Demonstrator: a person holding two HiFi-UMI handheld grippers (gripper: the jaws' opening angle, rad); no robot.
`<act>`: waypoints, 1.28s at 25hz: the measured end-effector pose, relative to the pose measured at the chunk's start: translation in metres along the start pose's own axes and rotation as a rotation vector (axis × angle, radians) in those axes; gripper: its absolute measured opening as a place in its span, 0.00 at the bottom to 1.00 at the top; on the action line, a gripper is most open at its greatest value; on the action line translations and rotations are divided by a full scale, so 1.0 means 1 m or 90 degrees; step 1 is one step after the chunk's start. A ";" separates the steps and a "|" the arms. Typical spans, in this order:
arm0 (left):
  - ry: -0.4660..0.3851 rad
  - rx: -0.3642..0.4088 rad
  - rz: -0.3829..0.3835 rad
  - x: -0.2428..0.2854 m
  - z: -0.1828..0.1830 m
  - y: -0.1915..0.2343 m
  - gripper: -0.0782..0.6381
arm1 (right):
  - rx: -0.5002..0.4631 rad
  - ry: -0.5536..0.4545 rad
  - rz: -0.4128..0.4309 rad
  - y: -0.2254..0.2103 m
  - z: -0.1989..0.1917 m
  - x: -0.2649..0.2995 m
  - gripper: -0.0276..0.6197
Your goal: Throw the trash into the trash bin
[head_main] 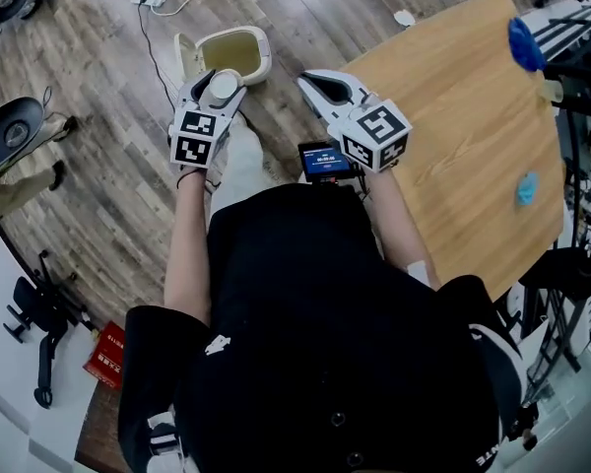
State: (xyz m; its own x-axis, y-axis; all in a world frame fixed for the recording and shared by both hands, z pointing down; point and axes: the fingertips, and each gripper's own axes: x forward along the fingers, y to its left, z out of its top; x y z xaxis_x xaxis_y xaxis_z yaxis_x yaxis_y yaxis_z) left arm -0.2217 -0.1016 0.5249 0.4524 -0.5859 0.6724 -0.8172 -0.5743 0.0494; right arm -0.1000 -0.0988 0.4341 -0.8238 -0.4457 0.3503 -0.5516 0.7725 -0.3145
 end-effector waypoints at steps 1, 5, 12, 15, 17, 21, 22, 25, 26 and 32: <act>0.001 -0.004 -0.012 0.006 0.000 0.011 0.51 | 0.003 0.004 0.001 0.001 0.002 0.013 0.05; 0.006 0.002 -0.066 0.034 0.005 0.048 0.51 | 0.023 0.030 -0.033 -0.012 0.008 0.074 0.05; 0.036 -0.024 -0.142 0.092 -0.010 0.080 0.51 | 0.048 0.028 -0.071 -0.038 0.016 0.142 0.05; 0.066 -0.042 -0.146 0.120 -0.039 0.081 0.51 | 0.077 0.044 -0.063 -0.046 -0.013 0.154 0.05; 0.080 -0.064 -0.143 0.148 -0.057 0.079 0.51 | 0.094 0.068 -0.060 -0.062 -0.043 0.158 0.05; 0.104 -0.105 -0.122 0.218 -0.087 0.080 0.51 | 0.112 0.110 -0.057 -0.117 -0.096 0.173 0.05; 0.113 -0.114 -0.114 0.233 -0.098 0.084 0.51 | 0.120 0.109 -0.059 -0.128 -0.105 0.180 0.05; 0.138 -0.133 -0.100 0.277 -0.135 0.106 0.51 | 0.138 0.112 -0.073 -0.156 -0.133 0.209 0.05; 0.143 -0.142 -0.103 0.287 -0.147 0.115 0.51 | 0.138 0.115 -0.071 -0.160 -0.140 0.222 0.05; 0.101 -0.140 -0.075 0.318 -0.200 0.156 0.61 | 0.131 0.109 -0.057 -0.175 -0.162 0.277 0.05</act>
State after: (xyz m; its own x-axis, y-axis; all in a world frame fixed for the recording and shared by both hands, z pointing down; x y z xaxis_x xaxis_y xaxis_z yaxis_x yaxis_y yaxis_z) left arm -0.2768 -0.2628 0.8938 0.5016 -0.4162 0.7584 -0.8277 -0.4857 0.2809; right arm -0.2103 -0.2840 0.7286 -0.7460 -0.4116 0.5235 -0.6507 0.6179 -0.4414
